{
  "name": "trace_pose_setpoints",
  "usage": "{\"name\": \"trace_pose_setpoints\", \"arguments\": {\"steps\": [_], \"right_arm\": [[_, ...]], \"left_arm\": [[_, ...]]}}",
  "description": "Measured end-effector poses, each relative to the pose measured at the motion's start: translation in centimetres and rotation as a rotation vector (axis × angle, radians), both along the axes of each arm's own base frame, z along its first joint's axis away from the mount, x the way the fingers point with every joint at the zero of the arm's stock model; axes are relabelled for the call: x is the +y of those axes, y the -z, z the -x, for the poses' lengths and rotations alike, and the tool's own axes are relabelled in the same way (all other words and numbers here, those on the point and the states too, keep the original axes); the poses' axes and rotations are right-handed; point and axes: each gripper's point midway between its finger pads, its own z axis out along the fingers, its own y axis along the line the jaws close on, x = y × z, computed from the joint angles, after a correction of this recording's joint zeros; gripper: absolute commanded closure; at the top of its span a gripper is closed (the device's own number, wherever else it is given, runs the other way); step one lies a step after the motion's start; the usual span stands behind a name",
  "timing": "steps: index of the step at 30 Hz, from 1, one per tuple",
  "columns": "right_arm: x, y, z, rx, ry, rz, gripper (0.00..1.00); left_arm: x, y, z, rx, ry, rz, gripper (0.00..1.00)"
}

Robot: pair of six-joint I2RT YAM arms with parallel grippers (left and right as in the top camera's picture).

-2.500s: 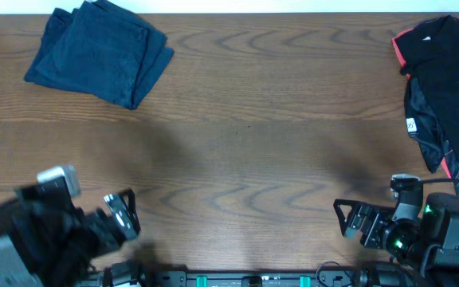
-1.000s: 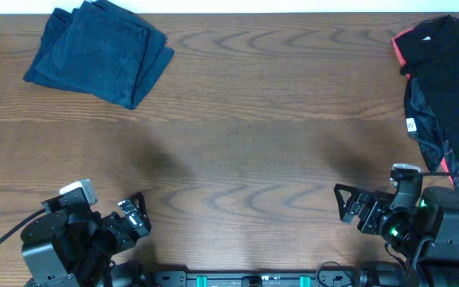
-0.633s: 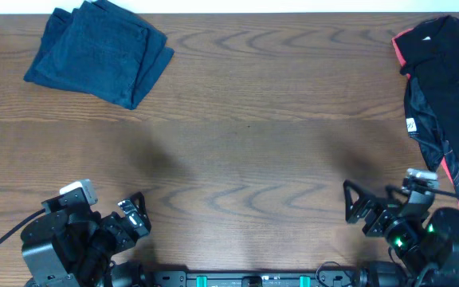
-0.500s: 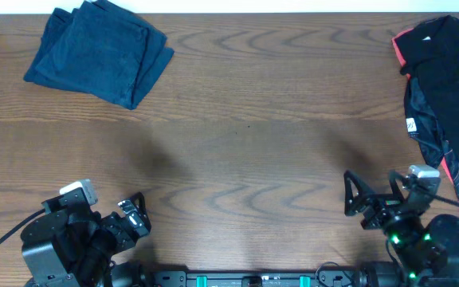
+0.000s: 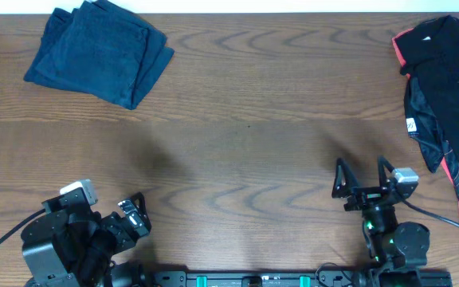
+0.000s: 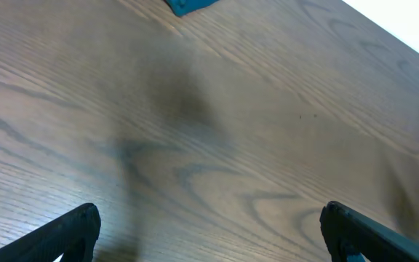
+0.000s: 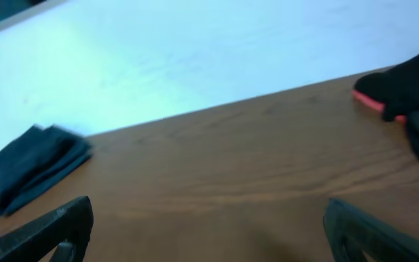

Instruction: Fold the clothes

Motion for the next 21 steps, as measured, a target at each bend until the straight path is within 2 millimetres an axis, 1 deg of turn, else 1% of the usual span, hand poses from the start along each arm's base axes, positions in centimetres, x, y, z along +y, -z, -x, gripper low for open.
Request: {"name": "trace_pose_setpoints", "arguments": {"steps": [7, 11, 17, 21], "right_arm": [[-2.2, 0.4, -0.2, -0.007, 0.127, -0.008, 0.01], [-3.0, 1.2, -0.2, 0.023, 0.176, 0.001, 0.01], [-2.3, 1.5, -0.2, 0.027, 0.129, 0.109, 0.01], [-2.0, 1.5, -0.2, 0.024, 0.108, 0.146, 0.01]], "left_arm": [[0.0, 0.0, 0.0, 0.000, 0.000, 0.000, 0.02], [0.0, 0.0, 0.0, 0.000, 0.000, 0.000, 0.02], [0.0, 0.0, 0.0, 0.000, 0.000, 0.000, 0.02], [0.0, 0.0, 0.0, 0.000, 0.000, 0.000, 0.02]]}}
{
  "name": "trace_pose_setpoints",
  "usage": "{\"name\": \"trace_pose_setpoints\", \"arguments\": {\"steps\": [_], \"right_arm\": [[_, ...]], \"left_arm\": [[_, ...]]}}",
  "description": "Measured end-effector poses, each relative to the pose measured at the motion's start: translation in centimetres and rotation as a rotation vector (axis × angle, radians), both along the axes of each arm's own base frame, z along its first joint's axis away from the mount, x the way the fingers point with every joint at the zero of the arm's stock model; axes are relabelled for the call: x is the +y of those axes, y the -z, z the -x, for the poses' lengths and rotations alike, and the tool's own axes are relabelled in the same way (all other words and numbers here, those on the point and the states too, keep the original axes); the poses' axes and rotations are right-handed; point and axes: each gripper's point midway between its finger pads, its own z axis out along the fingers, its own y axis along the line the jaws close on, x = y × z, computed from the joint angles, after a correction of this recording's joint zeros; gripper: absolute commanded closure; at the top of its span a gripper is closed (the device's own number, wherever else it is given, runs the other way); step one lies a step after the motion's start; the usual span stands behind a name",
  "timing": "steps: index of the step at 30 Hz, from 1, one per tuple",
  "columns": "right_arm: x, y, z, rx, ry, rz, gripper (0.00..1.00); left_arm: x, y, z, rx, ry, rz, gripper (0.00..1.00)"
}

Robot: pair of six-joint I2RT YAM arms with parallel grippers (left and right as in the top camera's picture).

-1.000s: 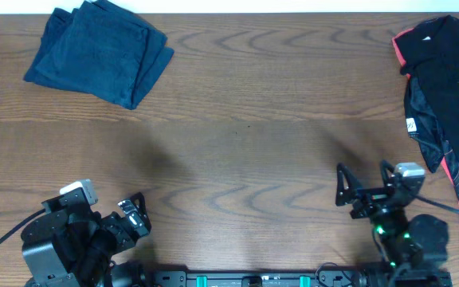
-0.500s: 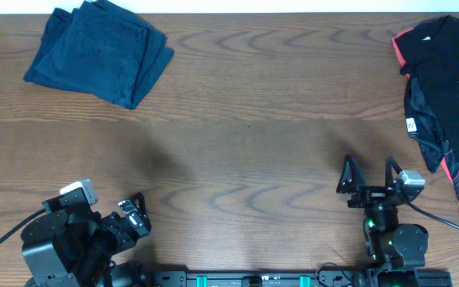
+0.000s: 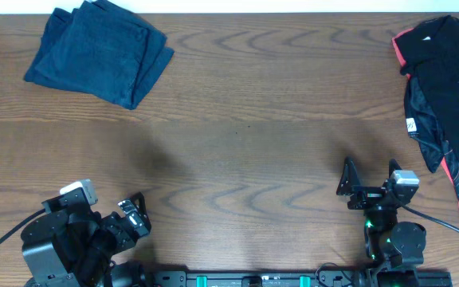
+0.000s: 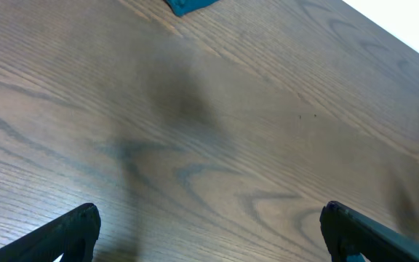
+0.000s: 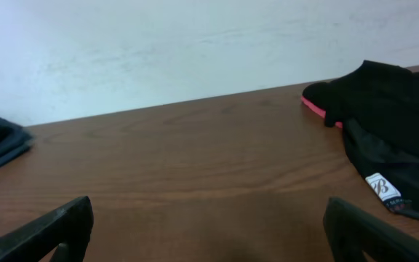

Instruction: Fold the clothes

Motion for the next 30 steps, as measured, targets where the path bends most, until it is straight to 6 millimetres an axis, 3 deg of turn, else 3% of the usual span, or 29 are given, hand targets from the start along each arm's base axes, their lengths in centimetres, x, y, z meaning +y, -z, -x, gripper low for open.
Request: {"name": "trace_pose_setpoints", "arguments": {"steps": [30], "right_arm": [[0.20, 0.01, 0.01, -0.001, -0.014, 0.025, 0.01]], "left_arm": [[0.04, 0.04, 0.03, 0.002, -0.002, -0.002, 0.02]]}}
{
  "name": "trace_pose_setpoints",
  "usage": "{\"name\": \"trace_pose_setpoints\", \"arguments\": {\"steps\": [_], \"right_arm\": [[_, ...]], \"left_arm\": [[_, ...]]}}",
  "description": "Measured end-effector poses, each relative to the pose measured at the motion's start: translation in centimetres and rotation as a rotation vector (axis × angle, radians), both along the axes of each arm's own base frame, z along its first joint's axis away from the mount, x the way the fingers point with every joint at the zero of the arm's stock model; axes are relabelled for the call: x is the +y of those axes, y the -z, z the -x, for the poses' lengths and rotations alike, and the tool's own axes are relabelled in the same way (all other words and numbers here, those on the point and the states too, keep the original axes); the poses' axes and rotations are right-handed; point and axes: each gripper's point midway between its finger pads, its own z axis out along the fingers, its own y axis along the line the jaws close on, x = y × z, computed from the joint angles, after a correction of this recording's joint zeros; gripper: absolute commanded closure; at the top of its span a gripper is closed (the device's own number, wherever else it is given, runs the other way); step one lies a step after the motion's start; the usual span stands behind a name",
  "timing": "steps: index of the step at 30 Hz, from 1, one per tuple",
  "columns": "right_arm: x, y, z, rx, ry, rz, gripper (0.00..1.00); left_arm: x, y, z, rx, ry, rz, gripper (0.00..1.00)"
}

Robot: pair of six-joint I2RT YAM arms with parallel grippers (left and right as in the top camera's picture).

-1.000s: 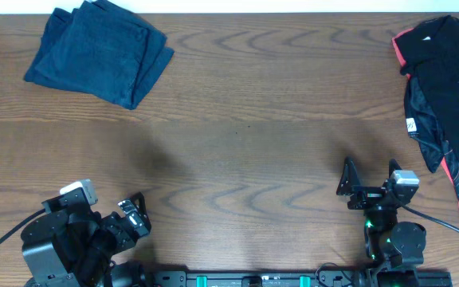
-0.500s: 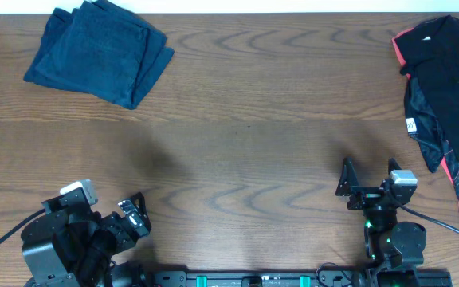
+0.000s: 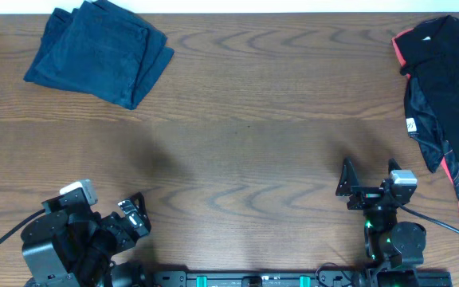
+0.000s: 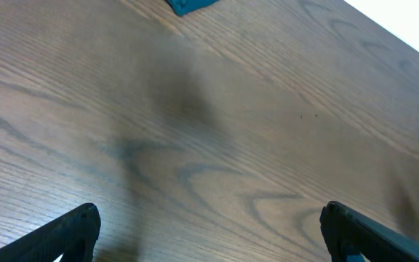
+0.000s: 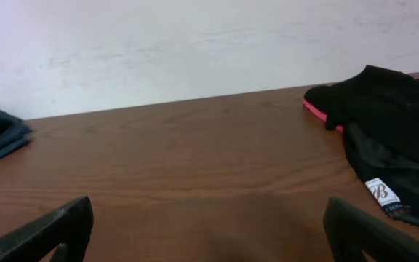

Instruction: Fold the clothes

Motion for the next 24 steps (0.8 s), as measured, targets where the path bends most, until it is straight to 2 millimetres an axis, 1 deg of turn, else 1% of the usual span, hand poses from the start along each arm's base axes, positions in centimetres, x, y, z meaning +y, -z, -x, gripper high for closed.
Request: {"name": "trace_pose_setpoints", "arguments": {"steps": [6, 7, 9, 11, 13, 18, 24], "right_arm": [[0.0, 0.0, 0.0, 0.000, 0.000, 0.000, 0.01], [0.0, 0.0, 0.0, 0.000, 0.000, 0.000, 0.01], [0.0, 0.0, 0.0, 0.000, 0.000, 0.000, 0.01], [0.0, 0.0, 0.0, 0.000, 0.000, 0.001, 0.01], [0.0, 0.0, 0.0, 0.000, 0.000, 0.003, 0.01], [0.0, 0.0, 0.0, 0.000, -0.001, 0.004, 0.01], [0.0, 0.0, 0.0, 0.001, -0.002, 0.004, 0.01]], "left_arm": [[0.1, -0.1, -0.2, -0.009, 0.005, -0.016, 0.02], [0.0, -0.5, -0.6, -0.031, 0.017, -0.023, 0.02], [-0.3, -1.3, -2.0, -0.105, 0.059, -0.040, 0.02], [-1.0, -1.4, -3.4, -0.179, 0.111, -0.050, 0.02], [-1.8, -0.9, -4.3, -0.241, 0.158, -0.054, 0.02], [-3.5, 1.5, -6.5, -0.408, 0.242, -0.061, 0.02], [-4.0, 4.4, -8.4, -0.531, 0.257, -0.065, 0.02]]}}
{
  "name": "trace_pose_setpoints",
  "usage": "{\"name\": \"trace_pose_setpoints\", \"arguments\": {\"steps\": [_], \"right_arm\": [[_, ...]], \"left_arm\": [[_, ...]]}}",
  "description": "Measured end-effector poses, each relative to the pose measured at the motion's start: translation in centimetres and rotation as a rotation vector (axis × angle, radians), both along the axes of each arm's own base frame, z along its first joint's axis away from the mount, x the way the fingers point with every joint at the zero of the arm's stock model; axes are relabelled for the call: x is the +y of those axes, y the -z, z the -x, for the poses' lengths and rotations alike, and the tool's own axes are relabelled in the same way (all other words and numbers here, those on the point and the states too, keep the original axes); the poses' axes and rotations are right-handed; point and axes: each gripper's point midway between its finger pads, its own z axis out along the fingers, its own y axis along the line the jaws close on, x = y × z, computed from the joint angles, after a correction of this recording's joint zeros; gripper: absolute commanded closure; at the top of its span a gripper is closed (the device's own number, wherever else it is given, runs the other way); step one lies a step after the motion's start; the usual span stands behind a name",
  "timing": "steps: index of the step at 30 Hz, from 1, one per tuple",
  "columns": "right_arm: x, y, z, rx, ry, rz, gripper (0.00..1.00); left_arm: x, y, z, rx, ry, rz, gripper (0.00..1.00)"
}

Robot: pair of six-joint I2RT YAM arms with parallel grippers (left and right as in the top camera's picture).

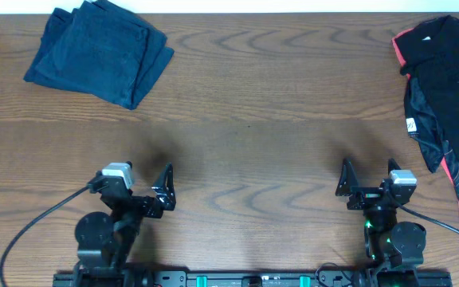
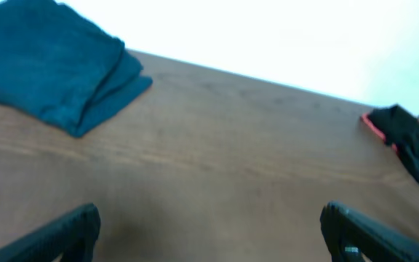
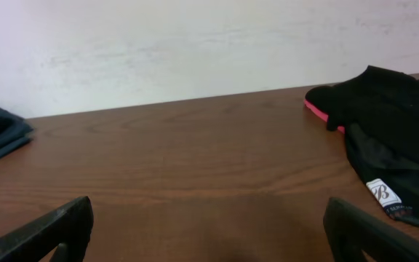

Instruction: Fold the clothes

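Note:
A folded dark blue garment [image 1: 98,52] lies at the table's far left corner, also seen in the left wrist view [image 2: 49,69]. A crumpled black garment with pink trim [image 1: 445,88] lies at the far right edge, showing a white label in the right wrist view [image 3: 388,138]. My left gripper [image 1: 134,187] stands open near the front edge, left of centre, with nothing between its fingers. My right gripper [image 1: 369,179] stands open near the front edge on the right, also holding nothing. Both point toward the back of the table.
The brown wooden table [image 1: 245,127] spans the view, with a pale wall [image 3: 195,44] behind its far edge. The arm bases and a black rail [image 1: 245,279] sit along the front edge.
My left arm has moved from the front left corner rightward and now faces the back of the table, its view showing both garments. The right arm has not moved.
At first my left arm sat tucked at the front left corner and my right gripper was turned toward the left. The right gripper then settled near the front edge, facing straight back. Now the left arm stands in a matching pose; both garments lie untouched.

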Motion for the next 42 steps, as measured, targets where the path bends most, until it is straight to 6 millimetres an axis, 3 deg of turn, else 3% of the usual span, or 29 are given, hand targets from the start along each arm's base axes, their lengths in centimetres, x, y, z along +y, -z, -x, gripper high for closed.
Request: {"name": "trace_pose_setpoints", "arguments": {"steps": [6, 10, 22, 31, 42], "right_arm": [[0.0, 0.0, 0.0, 0.000, 0.000, 0.000, 0.01], [0.0, 0.0, 0.0, 0.000, -0.001, 0.000, 0.01], [0.0, 0.0, 0.0, 0.000, -0.001, 0.003, 0.01], [0.0, 0.0, 0.0, 0.000, -0.001, 0.003, 0.01], [0.0, 0.0, 0.0, 0.000, -0.001, 0.003, 0.01]], "left_arm": [[0.5, 3.4, -0.7, -0.014, -0.031, 0.005, 0.02], [1.4, 4.2, -1.1, -0.047, -0.093, 0.028, 0.02], [3.7, 3.5, -1.6, -0.127, -0.230, 0.030, 0.02], [3.9, 3.4, -1.6, -0.144, -0.231, -0.015, 0.02], [3.8, 3.5, -1.6, -0.169, -0.194, -0.199, 0.02]]}}
